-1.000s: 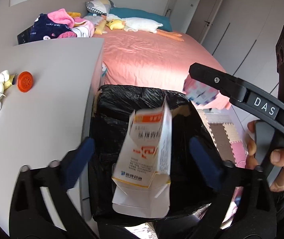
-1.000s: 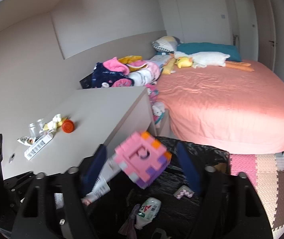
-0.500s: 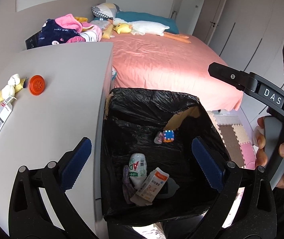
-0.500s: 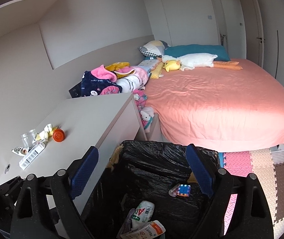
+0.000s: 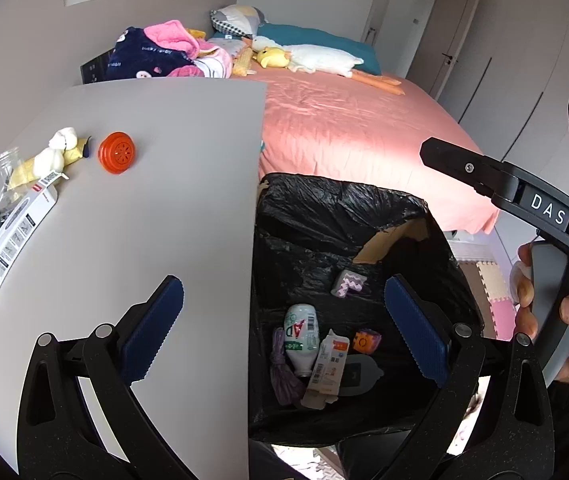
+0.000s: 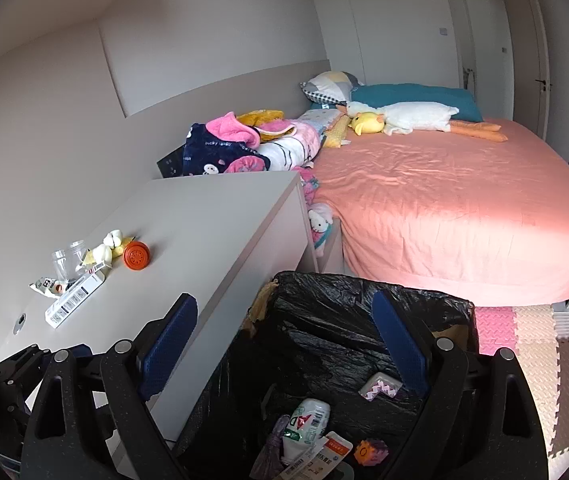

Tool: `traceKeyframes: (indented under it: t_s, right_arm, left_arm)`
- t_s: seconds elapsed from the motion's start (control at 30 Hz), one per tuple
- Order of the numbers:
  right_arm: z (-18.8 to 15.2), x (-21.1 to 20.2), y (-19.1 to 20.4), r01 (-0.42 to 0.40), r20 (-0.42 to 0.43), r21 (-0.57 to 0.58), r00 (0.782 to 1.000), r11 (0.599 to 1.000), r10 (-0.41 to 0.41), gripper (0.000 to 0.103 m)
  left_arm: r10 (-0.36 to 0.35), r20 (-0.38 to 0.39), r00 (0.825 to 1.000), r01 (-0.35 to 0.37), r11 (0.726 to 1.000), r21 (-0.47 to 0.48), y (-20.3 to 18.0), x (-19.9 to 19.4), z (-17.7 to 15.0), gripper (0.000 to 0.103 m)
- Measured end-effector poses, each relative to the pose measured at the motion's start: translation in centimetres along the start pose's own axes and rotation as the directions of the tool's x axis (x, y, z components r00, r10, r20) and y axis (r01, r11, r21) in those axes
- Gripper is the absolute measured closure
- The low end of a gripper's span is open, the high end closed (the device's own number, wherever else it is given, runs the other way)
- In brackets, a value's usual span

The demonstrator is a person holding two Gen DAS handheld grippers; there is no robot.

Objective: Collect trash
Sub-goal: 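Move the left gripper to the thermometer box while the right gripper approaches the orange cap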

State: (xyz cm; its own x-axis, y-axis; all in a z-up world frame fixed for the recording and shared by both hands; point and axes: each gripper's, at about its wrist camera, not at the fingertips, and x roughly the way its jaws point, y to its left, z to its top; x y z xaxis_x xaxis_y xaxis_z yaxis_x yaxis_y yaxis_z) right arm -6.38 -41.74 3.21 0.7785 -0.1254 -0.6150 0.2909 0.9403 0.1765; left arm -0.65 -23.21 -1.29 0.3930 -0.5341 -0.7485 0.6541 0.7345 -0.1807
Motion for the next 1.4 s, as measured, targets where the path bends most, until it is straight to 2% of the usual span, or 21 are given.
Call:
traceKeyframes:
  t_s: [0.43, 0.87, 1.4]
  right_arm:
    - [0.2, 3.0, 4.3, -0.054, -0.046, -0.055, 0.998, 0.997, 0.051, 0.014]
    - [0.6, 6.8, 8.3, -0.103, -0.101, -0.096, 0.99, 0.99, 0.094, 0.014]
    - [1.3, 11.7, 13.4, -0.164, -0.168, -0.147, 0.976, 0.975, 0.139, 0.014]
  left_arm:
    - [0.075, 0.027, 0.997, -0.073, 0.995, -0.074, 5.3, -1.3, 0.3, 0.006]
    - [0.144, 0.022, 0.989, -0.14, 0.981, -0.134, 10.8, -2.1, 0.2, 0.006]
    - [0.233, 0.018, 0.972, -0.226, 0.957, -0.185, 17.0, -3.4, 0.1, 0.006]
